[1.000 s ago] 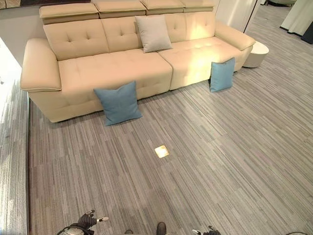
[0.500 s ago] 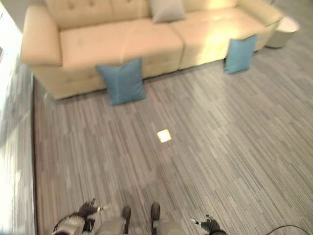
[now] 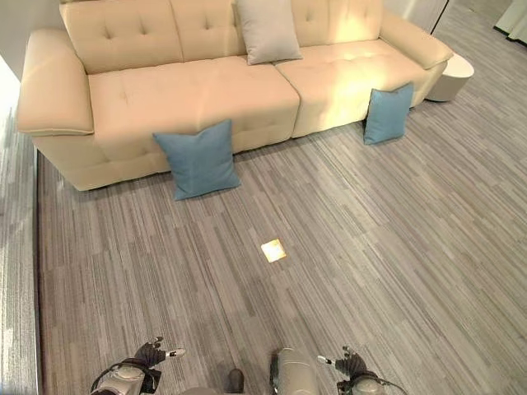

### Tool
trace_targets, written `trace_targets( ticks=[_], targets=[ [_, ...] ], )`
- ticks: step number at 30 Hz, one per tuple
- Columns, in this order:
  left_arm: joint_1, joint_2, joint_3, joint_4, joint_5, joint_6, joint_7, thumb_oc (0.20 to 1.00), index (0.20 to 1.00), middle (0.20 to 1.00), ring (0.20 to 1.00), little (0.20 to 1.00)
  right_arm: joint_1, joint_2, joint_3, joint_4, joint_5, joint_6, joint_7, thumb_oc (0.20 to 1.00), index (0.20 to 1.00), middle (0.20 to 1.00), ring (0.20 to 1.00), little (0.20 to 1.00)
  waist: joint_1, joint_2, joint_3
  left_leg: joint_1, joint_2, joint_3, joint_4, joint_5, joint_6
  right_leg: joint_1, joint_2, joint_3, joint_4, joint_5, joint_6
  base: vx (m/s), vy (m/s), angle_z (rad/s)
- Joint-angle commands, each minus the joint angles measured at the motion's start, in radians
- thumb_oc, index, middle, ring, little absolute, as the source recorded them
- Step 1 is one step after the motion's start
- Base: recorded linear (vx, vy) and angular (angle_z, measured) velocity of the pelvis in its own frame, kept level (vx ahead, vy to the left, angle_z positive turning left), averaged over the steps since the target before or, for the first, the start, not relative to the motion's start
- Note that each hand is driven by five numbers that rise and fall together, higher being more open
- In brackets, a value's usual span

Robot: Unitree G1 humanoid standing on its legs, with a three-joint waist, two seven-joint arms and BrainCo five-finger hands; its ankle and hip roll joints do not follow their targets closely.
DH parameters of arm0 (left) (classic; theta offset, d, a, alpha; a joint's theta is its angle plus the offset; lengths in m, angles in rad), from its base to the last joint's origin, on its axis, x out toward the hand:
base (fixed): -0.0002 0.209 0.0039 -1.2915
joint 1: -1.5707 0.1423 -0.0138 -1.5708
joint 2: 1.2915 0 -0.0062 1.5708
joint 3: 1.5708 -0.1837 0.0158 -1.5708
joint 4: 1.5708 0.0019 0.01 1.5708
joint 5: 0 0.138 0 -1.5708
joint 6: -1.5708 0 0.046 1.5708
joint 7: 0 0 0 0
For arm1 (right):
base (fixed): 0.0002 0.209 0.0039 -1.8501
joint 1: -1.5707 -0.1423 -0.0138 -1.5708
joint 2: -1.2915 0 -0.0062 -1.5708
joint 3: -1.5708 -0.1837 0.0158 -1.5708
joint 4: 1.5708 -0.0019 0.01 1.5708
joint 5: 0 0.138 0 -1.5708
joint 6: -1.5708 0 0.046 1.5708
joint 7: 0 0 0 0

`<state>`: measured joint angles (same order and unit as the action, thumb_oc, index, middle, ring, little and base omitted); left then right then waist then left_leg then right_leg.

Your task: Pick up all the scattered cushions and arrange them neatly on the sofa.

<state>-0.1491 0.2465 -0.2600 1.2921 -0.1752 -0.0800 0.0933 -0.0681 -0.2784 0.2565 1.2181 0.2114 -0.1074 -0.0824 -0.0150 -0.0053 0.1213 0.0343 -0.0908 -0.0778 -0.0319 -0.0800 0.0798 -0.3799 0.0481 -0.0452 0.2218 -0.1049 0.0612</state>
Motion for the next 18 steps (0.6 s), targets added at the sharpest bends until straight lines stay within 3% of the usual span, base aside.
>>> trace_targets(
  ticks=[1, 3, 5, 8, 10, 11, 14, 18],
  targets=[
    [0.016, -0.007, 0.013, -0.004, 0.01, -0.023, 0.012, 1.0, 1.0, 1.0, 1.0, 1.0, -0.002, -0.03, -0.005, 0.061, -0.002, -0.013, -0.004, 1.0, 1.0, 1.0, 1.0, 1.0, -0.005, -0.026, 0.002, 0.03, 0.021, -0.039, 0.034, 0.036, -0.086, 0.179, -0.02, 0.09, -0.139, 0.14, 0.056, 0.25, -0.11, 1.22],
    [0.016, -0.015, 0.0, -0.002, 0.023, -0.023, 0.009, 1.0, 1.0, 1.0, 1.0, 1.0, 0.003, -0.029, -0.001, 0.051, -0.001, -0.018, 0.001, 1.0, 1.0, 1.0, 1.0, 1.0, -0.014, -0.028, -0.021, 0.027, 0.036, -0.033, 0.064, 0.047, -0.114, 0.2, -0.01, 0.097, -0.149, 0.135, 0.039, 0.31, -0.153, 1.05],
    [0.01, -0.017, -0.005, -0.016, 0.018, -0.023, 0.002, 1.0, 1.0, 1.0, 1.0, 1.0, 0.021, -0.038, -0.009, 0.05, 0.007, -0.018, 0.0, 1.0, 1.0, 1.0, 1.0, 1.0, -0.018, -0.042, -0.015, -0.021, 0.056, 0.019, 0.196, 0.074, -0.154, 0.248, -0.024, 0.068, -0.175, 0.127, 0.024, 0.17, -0.143, 0.84],
    [-0.005, -0.016, -0.02, -0.033, 0.013, -0.021, 0.0, 1.0, 1.0, 1.0, 1.0, 1.0, 0.022, -0.039, -0.013, 0.052, 0.025, -0.016, -0.003, 1.0, 1.0, 1.0, 1.0, 1.0, -0.01, -0.066, 0.006, -0.107, 0.088, 0.109, 0.296, 0.075, -0.152, 0.304, -0.041, 0.032, -0.197, 0.109, 0.008, 0.11, -0.124, 0.83],
    [-0.006, -0.015, -0.024, -0.034, 0.012, -0.021, -0.002, 1.0, 1.0, 1.0, 1.0, 1.0, 0.023, -0.039, -0.015, 0.055, 0.031, -0.015, -0.002, 1.0, 1.0, 1.0, 1.0, 1.0, -0.006, -0.067, 0.008, -0.124, 0.093, 0.127, 0.264, 0.065, -0.147, 0.32, -0.045, 0.022, -0.205, 0.1, 0.008, 0.14, -0.033, 0.38],
    [-0.002, -0.012, -0.029, -0.037, 0.016, -0.02, -0.005, 1.0, 1.0, 1.0, 1.0, 1.0, 0.022, -0.04, -0.018, 0.052, 0.032, -0.016, -0.002, 1.0, 1.0, 1.0, 1.0, 1.0, 0.003, -0.067, -0.001, -0.156, 0.079, 0.13, 0.172, 0.054, -0.135, 0.342, -0.043, 0.014, -0.218, 0.085, 0.012, 0.24, 0.003, 0.23],
    [0.016, -0.01, -0.025, -0.029, 0.026, -0.017, -0.003, 1.0, 1.0, 1.0, 1.0, 1.0, 0.023, -0.041, -0.019, 0.047, 0.028, -0.018, -0.002, 1.0, 1.0, 1.0, 1.0, 1.0, 0.024, -0.047, -0.004, -0.222, 0.075, 0.123, 0.08, 0.154, -0.141, 0.386, -0.027, 0.023, -0.202, 0.038, 0.006, 0.29, 0.066, 0.05],
    [0.039, -0.006, -0.004, -0.015, 0.021, -0.016, -0.002, 1.0, 1.0, 1.0, 1.0, 1.0, 0.005, -0.022, -0.014, 0.038, 0.014, -0.016, 0.003, 1.0, 1.0, 1.0, 1.0, 1.0, 0.033, -0.039, -0.03, -0.158, 0.046, 0.102, 0.056, 0.118, -0.108, 0.381, -0.064, 0.034, -0.122, 0.028, 0.035, 0.25, 0.133, -0.49]
  ],
)
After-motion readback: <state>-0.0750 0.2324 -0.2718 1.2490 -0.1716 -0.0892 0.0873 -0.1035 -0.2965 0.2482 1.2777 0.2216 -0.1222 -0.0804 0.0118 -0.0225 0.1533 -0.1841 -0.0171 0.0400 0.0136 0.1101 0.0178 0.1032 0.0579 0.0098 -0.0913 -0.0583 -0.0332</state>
